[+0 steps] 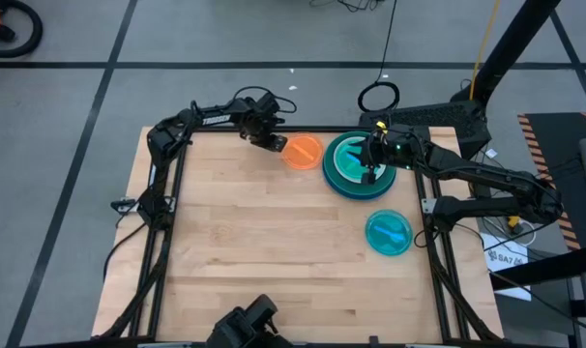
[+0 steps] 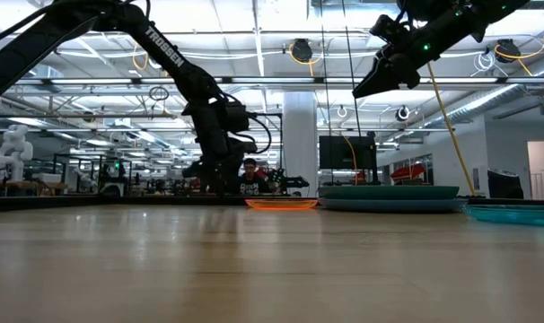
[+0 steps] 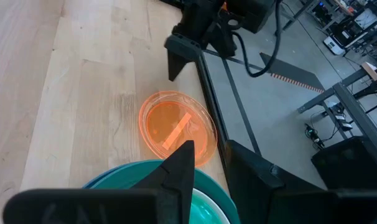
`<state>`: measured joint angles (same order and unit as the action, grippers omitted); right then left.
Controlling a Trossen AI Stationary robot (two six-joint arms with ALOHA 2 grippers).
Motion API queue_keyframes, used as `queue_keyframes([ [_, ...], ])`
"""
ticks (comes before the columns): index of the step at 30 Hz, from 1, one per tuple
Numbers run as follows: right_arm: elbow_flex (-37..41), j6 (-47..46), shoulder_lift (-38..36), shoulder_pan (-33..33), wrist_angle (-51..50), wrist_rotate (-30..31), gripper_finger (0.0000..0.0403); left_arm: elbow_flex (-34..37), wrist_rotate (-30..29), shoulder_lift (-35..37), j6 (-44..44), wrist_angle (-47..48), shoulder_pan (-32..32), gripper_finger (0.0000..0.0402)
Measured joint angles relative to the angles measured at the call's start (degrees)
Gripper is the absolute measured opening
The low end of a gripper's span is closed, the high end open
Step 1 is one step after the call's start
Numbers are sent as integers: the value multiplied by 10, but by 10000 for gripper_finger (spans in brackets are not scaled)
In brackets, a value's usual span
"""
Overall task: Stack plastic plates
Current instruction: Stack the orange plate on top of the light blue plate
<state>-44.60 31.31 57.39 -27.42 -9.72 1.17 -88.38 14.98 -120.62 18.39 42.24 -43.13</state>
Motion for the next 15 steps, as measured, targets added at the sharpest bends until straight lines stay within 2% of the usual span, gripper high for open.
queue_keyframes([
  [4,0,0,0,0,0,0,84,0,2,0,35,-54,1,192],
  [15,0,0,0,0,0,0,84,0,-3,0,51,-91,-1,195],
])
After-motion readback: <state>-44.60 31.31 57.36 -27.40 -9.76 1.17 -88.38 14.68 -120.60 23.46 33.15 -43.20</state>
